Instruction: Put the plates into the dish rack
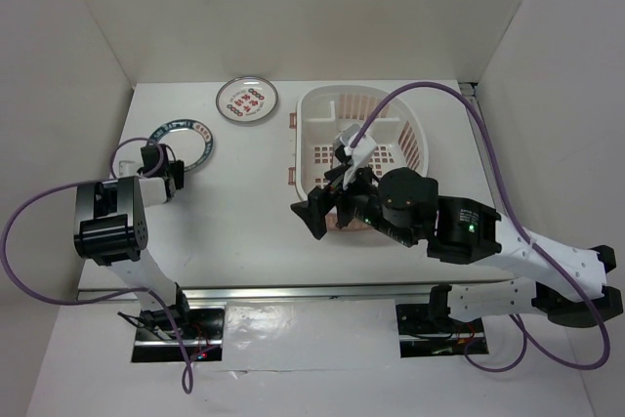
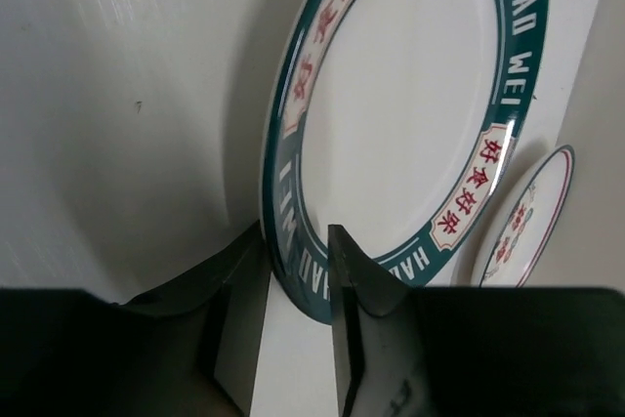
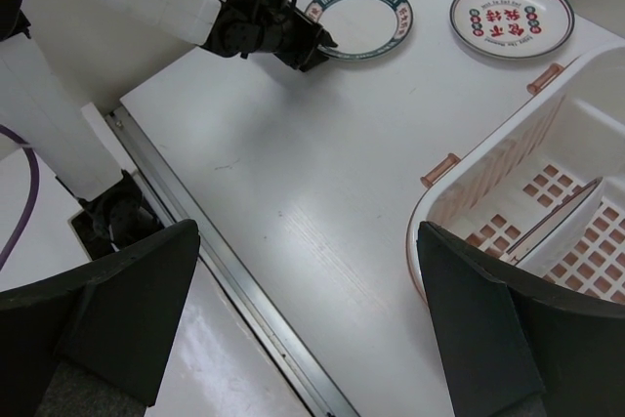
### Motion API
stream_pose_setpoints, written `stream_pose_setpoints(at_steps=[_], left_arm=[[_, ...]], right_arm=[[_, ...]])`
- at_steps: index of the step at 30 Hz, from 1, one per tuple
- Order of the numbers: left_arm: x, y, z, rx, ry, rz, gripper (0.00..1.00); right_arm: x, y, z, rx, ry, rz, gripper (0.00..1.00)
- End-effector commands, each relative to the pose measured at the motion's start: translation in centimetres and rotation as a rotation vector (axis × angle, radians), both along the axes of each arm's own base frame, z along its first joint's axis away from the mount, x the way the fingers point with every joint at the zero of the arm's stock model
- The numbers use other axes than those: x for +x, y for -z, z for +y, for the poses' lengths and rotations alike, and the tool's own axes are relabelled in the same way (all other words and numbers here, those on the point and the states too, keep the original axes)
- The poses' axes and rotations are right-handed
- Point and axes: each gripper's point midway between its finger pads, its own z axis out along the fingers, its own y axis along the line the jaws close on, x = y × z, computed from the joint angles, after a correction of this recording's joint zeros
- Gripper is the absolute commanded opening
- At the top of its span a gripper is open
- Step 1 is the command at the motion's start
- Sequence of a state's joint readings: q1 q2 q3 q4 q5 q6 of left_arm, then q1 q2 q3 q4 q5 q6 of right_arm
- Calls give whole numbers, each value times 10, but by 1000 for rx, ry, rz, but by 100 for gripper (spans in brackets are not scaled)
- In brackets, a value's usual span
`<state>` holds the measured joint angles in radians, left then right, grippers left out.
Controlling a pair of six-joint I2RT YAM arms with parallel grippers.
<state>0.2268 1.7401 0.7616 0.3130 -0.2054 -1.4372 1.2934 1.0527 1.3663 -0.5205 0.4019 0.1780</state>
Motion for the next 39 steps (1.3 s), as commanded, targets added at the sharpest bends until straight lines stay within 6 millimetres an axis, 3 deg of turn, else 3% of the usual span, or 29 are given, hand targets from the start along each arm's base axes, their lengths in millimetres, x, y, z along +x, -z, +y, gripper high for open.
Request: stream_pose_setpoints(at_steps=[1, 4, 10, 15, 18, 22, 23, 27, 28, 30, 31, 34, 36, 37, 38, 39], left_arm=[[-20, 30, 0, -38, -28, 145, 41], [-21, 33, -1, -43, -28, 165, 34], [-20, 37, 1, -56, -30, 182, 1], [-19, 43, 2, -79, -8, 197, 0], [-12, 36, 3, -56, 33, 198, 0], [-11, -6, 4, -4, 78, 172, 0], [-8, -39, 6, 50, 77, 110, 0], [-12, -99, 0, 198, 170, -28, 0], [-15, -126, -4, 232, 181, -92, 0], [-23, -146, -8, 265, 208, -131, 0], [-28, -170, -10, 315, 236, -180, 0], [-42, -190, -32, 353, 367, -252, 0], [-59, -219, -49, 366, 422, -346, 0], [-67, -219, -56, 368, 455, -358, 0], [-75, -223, -62, 375, 485, -378, 0], [-88, -242, -78, 384, 550, -454, 0]], right_arm=[[-4, -19, 2, 74, -19, -17, 99], [-5, -19, 3, 74, -28, -16, 99], [-5, -19, 3, 68, -30, -23, 99], [-4, -21, 3, 77, -21, -27, 99], [0, -17, 1, 61, -1, -35, 99], [7, -12, 2, 37, 39, -35, 99], [8, -9, 4, 21, 38, -40, 99], [21, -3, 14, -4, 68, -74, 99], [25, 1, 16, -16, 76, -71, 99], [35, 5, 19, -22, 75, -61, 99], [39, 4, 24, -9, 70, -61, 99], [59, -9, 25, 37, 48, -83, 99], [82, -21, 25, 51, 44, -89, 99], [91, -28, 23, 56, 49, -101, 99], [98, -49, 20, 92, 55, -123, 99], [115, -56, 11, 89, 83, -142, 99]])
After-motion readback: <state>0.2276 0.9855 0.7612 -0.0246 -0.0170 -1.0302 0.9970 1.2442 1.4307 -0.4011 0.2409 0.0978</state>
